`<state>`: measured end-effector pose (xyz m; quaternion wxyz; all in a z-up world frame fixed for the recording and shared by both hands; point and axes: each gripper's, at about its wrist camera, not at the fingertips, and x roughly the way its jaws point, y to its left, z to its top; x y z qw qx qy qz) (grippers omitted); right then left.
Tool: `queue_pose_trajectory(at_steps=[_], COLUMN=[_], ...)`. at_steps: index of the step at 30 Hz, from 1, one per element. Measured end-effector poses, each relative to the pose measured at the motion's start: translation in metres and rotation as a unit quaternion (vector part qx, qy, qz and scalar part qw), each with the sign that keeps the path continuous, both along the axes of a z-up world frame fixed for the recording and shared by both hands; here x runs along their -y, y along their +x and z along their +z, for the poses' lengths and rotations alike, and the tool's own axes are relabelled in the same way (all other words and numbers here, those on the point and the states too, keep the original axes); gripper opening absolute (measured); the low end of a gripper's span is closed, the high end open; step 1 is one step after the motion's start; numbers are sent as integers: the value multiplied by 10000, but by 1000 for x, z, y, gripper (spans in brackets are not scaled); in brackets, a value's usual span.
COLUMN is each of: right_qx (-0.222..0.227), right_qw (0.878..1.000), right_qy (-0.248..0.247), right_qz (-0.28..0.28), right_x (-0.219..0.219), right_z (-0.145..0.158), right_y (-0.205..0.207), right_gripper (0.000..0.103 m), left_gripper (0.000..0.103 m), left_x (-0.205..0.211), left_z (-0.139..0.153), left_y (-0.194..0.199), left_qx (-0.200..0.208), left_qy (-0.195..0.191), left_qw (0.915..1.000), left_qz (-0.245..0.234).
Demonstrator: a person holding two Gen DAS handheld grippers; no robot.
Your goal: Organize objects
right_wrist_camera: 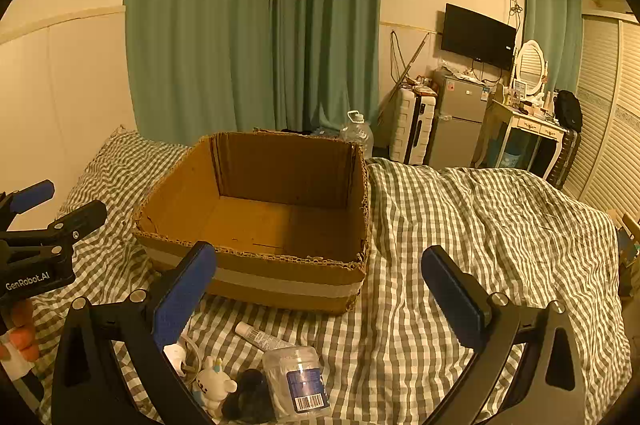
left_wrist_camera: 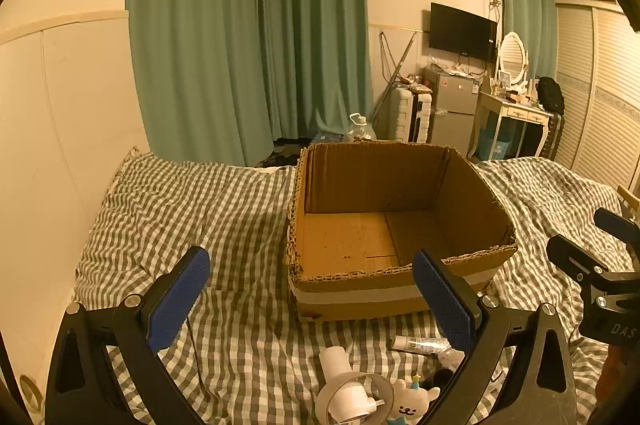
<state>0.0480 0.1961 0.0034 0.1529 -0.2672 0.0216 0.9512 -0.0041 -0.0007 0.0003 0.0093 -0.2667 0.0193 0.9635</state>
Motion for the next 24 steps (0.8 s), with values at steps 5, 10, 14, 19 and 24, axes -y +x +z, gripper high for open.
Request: queue_pose_trajectory(at_steps=[5,10,14,19,24], right_qx=[14,35,16,28,32], right_qw=[9997,9996,9996,9995,9995], right_qy=[6,-7,1,-3,6], right_qz=[-237,-264,-282,-303,-322], right_x=[0,1,1,1,2], right_z=[-1,-2,-2,-3,-3], right_y=[1,1,2,2,1], right_gripper=[103,103,103,103,103], left_gripper=[103,103,103,103,103], left_x=[0,0,0,1,-2], left_z=[0,-1,-1,0,1], left_y=[0,0,1,1,2], left_qx=[10,15,-14,-64,-129], left_qy=[2,1,7,53,-1], left_qw=[10000,10000,10000,10000,9999], left_qz=[-1,-5,-9,-10,-74])
